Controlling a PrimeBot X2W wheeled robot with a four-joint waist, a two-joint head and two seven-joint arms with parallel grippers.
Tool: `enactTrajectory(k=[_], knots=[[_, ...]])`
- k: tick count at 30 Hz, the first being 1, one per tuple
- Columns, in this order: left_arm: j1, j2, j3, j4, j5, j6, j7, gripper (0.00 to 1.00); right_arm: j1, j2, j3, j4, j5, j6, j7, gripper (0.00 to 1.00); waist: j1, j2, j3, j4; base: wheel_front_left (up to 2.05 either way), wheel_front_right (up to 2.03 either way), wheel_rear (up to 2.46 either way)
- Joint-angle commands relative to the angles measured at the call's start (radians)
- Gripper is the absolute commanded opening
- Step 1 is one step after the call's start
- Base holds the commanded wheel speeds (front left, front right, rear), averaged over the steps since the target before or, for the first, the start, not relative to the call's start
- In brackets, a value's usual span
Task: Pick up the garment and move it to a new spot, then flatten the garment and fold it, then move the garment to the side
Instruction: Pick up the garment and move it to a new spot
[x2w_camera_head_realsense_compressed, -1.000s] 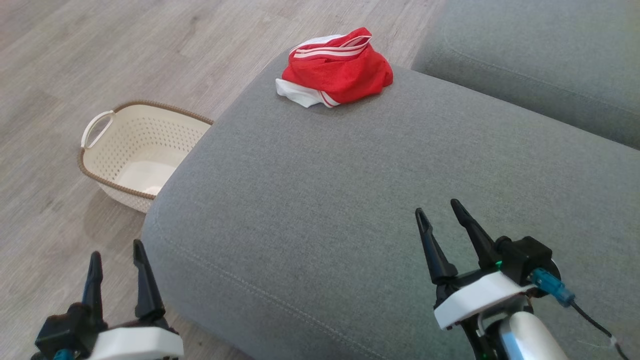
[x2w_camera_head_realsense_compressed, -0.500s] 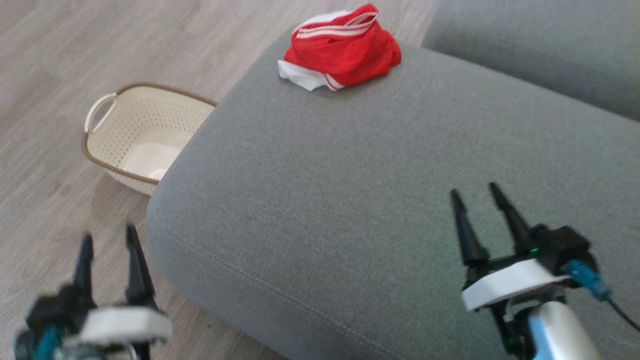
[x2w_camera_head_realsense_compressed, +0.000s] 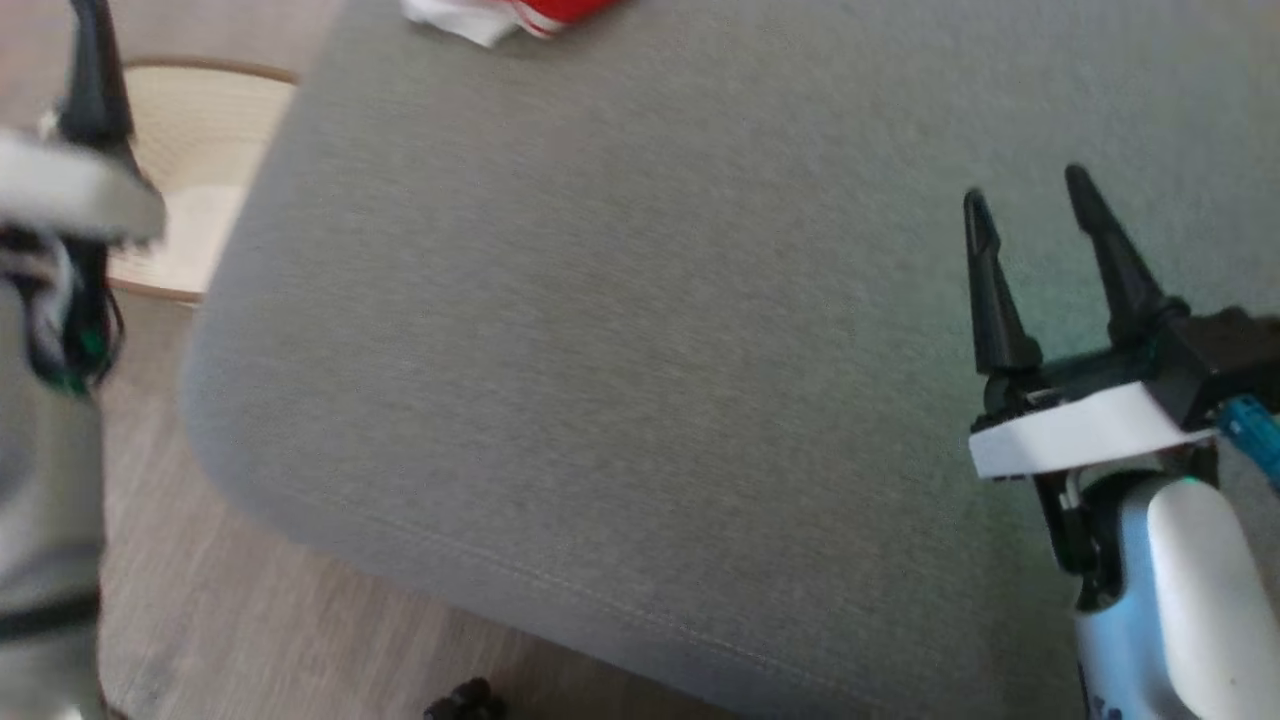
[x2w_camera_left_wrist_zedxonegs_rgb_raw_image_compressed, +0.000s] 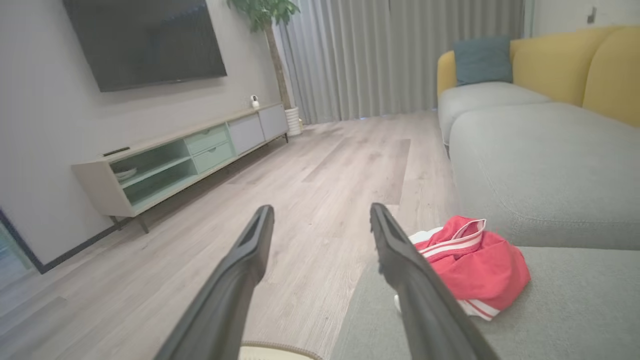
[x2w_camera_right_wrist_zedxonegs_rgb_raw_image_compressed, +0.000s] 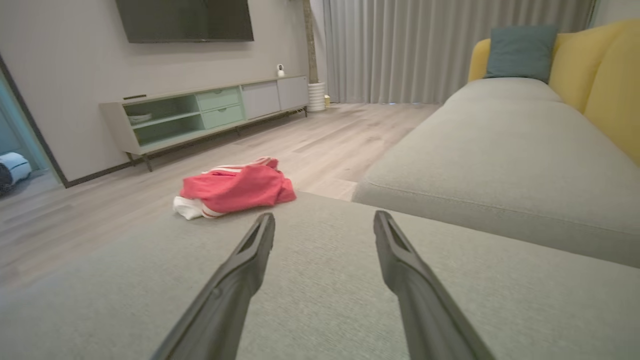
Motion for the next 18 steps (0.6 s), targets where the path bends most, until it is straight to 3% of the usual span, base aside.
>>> enactTrajectory(k=[1,4,9,18], knots=[[-0.058,0.057,0.019,0.0,-0.013,-0.02,0.019,1.0,-0.034,-0.002,0.031,-0.048,-0.01,-0.001,0.007,1.0,-0.0004,0.0,0.12,-0.116,0.0,0.0,0.0],[-0.186,0.066,-0.001,0.104,-0.054,-0.059,0.079,1.0,-0.047,-0.002,0.029,-0.077,-0.033,-0.001,0.017,1.0,-0.0004,0.0,0.176,-0.165,0.0,0.0,0.0],[-0.329,0.081,-0.038,0.255,-0.101,-0.083,0.163,1.0,-0.064,-0.002,0.022,-0.114,-0.05,-0.001,0.024,1.0,-0.0004,0.0,0.252,-0.232,0.0,0.0,0.0],[-0.442,0.115,-0.031,0.49,-0.141,-0.07,0.22,1.0,-0.062,-0.002,0.015,-0.137,-0.048,-0.001,0.009,1.0,-0.0004,0.0,0.318,-0.295,0.0,0.0,0.0]])
